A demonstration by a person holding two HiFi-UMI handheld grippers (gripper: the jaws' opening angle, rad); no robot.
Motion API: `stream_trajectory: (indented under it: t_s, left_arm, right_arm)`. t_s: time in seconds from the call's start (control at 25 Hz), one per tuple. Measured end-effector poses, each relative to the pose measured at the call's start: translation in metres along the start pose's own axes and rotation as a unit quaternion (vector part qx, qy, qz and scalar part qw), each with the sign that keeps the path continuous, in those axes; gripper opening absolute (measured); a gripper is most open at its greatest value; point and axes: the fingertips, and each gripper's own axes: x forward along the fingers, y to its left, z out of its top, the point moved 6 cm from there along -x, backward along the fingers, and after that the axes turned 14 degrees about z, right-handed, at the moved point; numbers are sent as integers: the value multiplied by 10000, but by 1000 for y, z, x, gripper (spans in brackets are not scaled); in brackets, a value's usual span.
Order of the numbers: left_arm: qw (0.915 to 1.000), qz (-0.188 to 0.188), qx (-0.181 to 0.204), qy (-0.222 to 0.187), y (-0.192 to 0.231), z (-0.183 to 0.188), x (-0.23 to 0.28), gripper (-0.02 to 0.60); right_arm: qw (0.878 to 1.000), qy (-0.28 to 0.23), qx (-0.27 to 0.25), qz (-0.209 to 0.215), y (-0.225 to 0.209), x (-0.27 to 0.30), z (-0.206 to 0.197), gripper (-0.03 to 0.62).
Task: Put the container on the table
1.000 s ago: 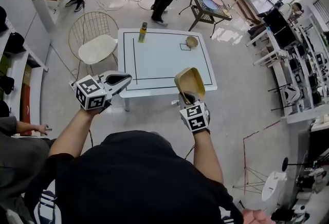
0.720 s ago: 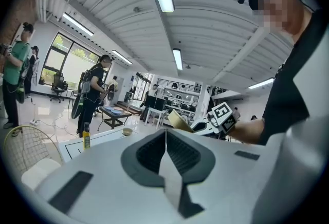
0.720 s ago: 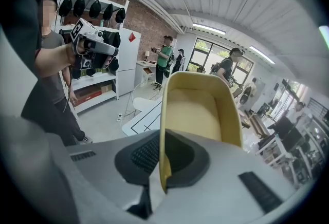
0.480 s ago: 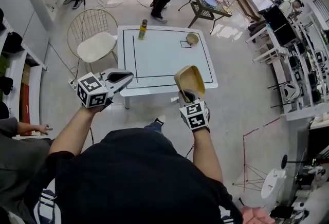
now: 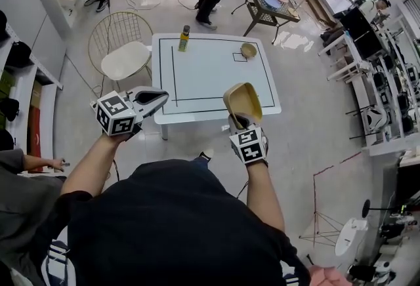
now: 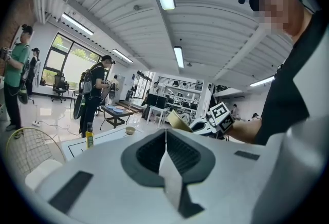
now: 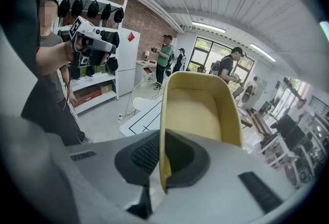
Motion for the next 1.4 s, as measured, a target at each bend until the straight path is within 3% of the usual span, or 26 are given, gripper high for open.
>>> stream_trajectory:
  t_s: [0.64, 1.4]
  left_arm:
    - [9999, -55, -14, 158, -1, 2, 37, 11]
    - [9993, 38, 50, 376, -3, 14, 126, 11]
  right_arm:
    - [9999, 19, 111, 79, -33, 7, -14, 8]
    - [9990, 34, 248, 376, -108, 31, -43, 8]
